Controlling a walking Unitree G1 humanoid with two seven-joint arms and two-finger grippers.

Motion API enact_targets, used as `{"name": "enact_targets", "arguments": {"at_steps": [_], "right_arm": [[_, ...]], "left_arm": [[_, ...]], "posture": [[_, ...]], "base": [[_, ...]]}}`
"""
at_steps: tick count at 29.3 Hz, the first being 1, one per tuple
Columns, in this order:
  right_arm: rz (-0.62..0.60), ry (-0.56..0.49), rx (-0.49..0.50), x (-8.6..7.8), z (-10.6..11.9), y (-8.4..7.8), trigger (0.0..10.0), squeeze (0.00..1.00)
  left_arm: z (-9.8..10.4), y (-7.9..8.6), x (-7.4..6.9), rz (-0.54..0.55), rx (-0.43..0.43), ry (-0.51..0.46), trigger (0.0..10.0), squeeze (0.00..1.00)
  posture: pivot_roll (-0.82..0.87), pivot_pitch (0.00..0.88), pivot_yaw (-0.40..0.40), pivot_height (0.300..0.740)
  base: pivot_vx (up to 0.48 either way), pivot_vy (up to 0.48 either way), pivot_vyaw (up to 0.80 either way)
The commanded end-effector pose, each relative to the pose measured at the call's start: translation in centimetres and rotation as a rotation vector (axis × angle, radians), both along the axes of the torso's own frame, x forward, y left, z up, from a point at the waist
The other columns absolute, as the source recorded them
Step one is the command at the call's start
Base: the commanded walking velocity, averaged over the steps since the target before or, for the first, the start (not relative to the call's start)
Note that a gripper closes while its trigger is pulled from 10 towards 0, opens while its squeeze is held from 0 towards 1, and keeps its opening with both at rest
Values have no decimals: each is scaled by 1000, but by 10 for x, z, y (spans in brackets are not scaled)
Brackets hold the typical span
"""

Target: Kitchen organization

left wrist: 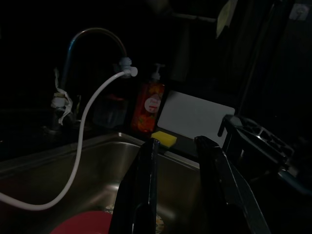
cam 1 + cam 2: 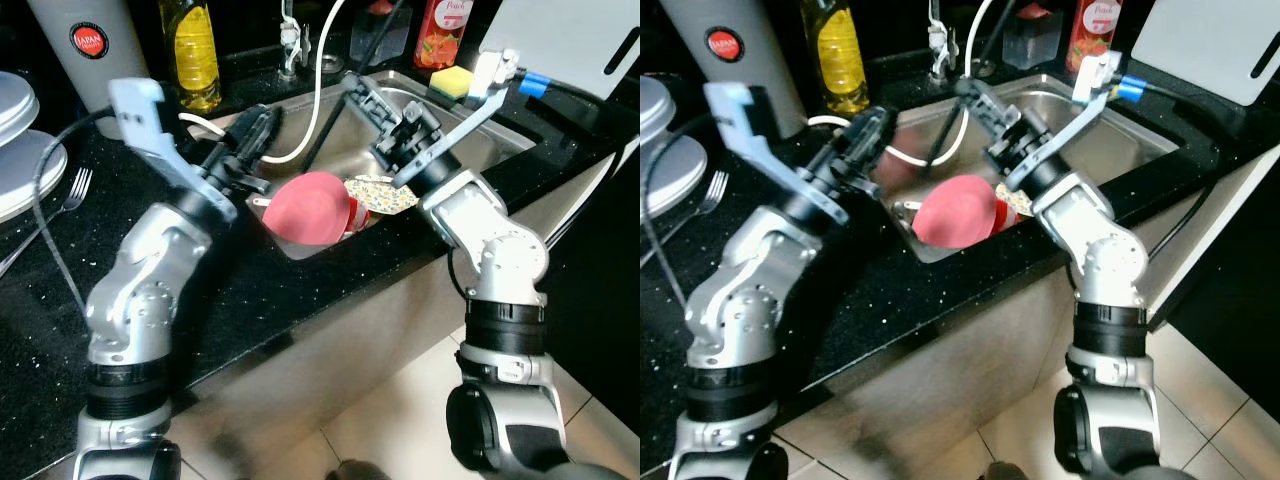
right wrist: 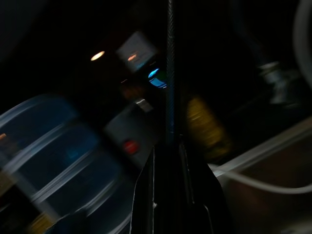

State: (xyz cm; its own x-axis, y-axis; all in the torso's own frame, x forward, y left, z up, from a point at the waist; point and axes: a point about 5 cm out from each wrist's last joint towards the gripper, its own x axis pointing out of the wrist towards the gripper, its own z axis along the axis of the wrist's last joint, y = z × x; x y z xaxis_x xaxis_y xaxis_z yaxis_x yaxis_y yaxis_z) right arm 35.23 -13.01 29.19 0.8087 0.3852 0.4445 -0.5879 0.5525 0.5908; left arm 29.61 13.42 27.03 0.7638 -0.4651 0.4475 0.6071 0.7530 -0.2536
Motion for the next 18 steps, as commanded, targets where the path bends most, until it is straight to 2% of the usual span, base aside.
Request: {"name": "enact_targets", "arguments": {"at_steps": [1, 2, 3, 5, 7, 8, 9, 10, 11, 14, 15, 16, 17, 18], "right_arm": [[-79, 12, -9, 5, 0, -8, 10000, 0], [-79, 12, -9, 5, 0, -8, 10000, 0], [-160, 34, -38, 12, -4, -16, 10000, 0], [-330, 199, -258, 30, -32, -25, 10000, 0], [-330, 199, -258, 30, -32, -25, 10000, 0], [-372, 306, -360, 36, -52, -28, 10000, 0], [-372, 306, -360, 36, -52, -28, 10000, 0], [-385, 383, -409, 38, -70, -30, 10000, 1000], [-392, 400, -426, 38, -78, -30, 10000, 1000], [-395, 393, -433, 38, -80, -30, 10000, 1000], [-409, 300, -438, 36, -67, -28, 10000, 953], [-409, 300, -438, 36, -67, -28, 10000, 953], [-420, 152, -422, 33, -44, -24, 10000, 0], [-420, 152, -422, 33, -44, -24, 10000, 0]], "left_arm": [[-6, 2, -1, 4, -22, 26, 10000, 0], [-6, 2, -1, 4, -22, 26, 10000, 0], [-9, 3, -3, 12, -22, 32, 10000, 0], [-16, 5, -7, 46, -18, 59, 10000, 0], [-16, 5, -7, 46, -18, 59, 10000, 0], [-18, 5, -7, 60, -16, 71, 10000, 0], [-18, 5, -7, 60, -16, 71, 10000, 0], [-20, 4, -8, 72, -11, 79, 10000, 0], [-20, 4, -9, 81, -5, 83, 10000, 0], [-21, 4, -9, 88, -2, 86, 10000, 0], [-22, 5, -10, 100, 2, 89, 10000, 0], [-22, 5, -10, 100, 2, 89, 10000, 0], [-24, 12, -7, 164, 11, 103, 10000, 0], [-24, 12, -7, 164, 11, 103, 10000, 0]], "posture": [[-59, 0, -13, 740], [-59, 0, -13, 740], [-56, 0, -15, 740], [-39, 0, -25, 740], [-39, 0, -25, 740], [-31, 0, -33, 740], [-31, 0, -33, 740], [-22, 0, -42, 740], [-17, 0, -47, 740], [-17, 0, -50, 740], [-17, 0, -50, 740], [-17, 0, -50, 740], [-31, 0, -45, 740], [-31, 0, -45, 740]], "base": [[0, 0, 0], [0, 0, 0], [0, 0, 0], [0, 0, 0], [0, 0, 0], [0, 0, 0], [0, 0, 0], [0, 0, 0], [0, 0, 0], [0, 0, 0], [0, 0, 0], [0, 0, 0], [0, 0, 0], [0, 0, 0]]}}
